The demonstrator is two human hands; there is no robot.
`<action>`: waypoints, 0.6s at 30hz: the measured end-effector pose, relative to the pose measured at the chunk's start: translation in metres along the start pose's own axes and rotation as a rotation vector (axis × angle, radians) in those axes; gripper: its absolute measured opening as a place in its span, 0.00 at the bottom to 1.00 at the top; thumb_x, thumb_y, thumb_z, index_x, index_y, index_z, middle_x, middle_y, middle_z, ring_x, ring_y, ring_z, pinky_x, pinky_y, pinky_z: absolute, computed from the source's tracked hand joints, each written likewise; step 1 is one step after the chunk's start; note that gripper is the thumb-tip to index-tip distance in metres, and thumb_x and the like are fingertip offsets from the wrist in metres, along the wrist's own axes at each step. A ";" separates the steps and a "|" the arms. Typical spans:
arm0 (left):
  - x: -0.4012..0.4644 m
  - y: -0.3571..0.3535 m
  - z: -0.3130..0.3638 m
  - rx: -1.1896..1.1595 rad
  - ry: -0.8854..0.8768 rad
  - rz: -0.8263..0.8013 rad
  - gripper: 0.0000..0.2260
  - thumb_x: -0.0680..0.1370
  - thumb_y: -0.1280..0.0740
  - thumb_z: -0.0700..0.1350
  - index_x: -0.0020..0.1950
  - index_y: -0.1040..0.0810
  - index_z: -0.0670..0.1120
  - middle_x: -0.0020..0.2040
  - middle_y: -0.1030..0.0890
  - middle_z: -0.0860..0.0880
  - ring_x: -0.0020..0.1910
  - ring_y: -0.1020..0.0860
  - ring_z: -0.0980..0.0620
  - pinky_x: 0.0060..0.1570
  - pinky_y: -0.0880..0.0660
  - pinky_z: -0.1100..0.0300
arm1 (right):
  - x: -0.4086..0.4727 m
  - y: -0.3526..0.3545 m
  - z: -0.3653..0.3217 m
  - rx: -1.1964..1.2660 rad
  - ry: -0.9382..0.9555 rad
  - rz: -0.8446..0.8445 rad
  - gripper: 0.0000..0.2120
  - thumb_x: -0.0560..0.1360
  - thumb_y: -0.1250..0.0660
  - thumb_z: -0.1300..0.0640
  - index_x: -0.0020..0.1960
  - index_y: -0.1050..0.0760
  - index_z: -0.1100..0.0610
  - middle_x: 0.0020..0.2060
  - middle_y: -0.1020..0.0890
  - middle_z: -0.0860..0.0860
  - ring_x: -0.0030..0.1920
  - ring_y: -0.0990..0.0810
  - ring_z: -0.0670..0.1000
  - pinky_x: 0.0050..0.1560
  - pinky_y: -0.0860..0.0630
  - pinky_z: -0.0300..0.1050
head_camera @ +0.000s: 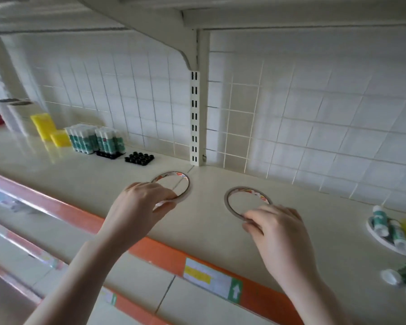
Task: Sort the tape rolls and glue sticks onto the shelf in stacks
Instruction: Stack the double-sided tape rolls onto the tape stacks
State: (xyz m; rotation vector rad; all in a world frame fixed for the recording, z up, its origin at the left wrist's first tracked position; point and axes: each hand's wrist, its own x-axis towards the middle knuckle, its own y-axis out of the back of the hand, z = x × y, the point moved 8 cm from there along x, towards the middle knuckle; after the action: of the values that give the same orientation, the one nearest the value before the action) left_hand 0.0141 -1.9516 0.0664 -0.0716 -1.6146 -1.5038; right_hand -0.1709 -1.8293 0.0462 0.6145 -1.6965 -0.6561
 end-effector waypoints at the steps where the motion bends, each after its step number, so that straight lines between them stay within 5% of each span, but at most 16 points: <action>1: -0.005 0.010 -0.016 0.014 0.001 0.006 0.05 0.66 0.31 0.47 0.39 0.18 0.49 0.33 0.20 0.54 0.32 0.21 0.50 0.37 0.25 0.60 | 0.005 -0.008 -0.018 0.015 0.003 0.000 0.14 0.55 0.19 0.62 0.34 0.21 0.52 0.29 0.22 0.47 0.35 0.22 0.53 0.40 0.38 0.42; 18: -0.070 0.161 -0.323 0.125 0.038 0.087 0.05 0.67 0.31 0.47 0.40 0.18 0.49 0.33 0.19 0.53 0.32 0.20 0.50 0.36 0.22 0.54 | 0.119 -0.158 -0.316 0.225 0.103 0.001 0.12 0.59 0.21 0.66 0.36 0.19 0.54 0.30 0.20 0.47 0.34 0.22 0.53 0.37 0.32 0.41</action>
State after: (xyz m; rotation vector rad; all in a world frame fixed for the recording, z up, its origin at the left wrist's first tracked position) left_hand 0.3284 -2.1391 0.0999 -0.0437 -1.6502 -1.3282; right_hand 0.1229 -2.0576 0.0749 0.7922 -1.6866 -0.4274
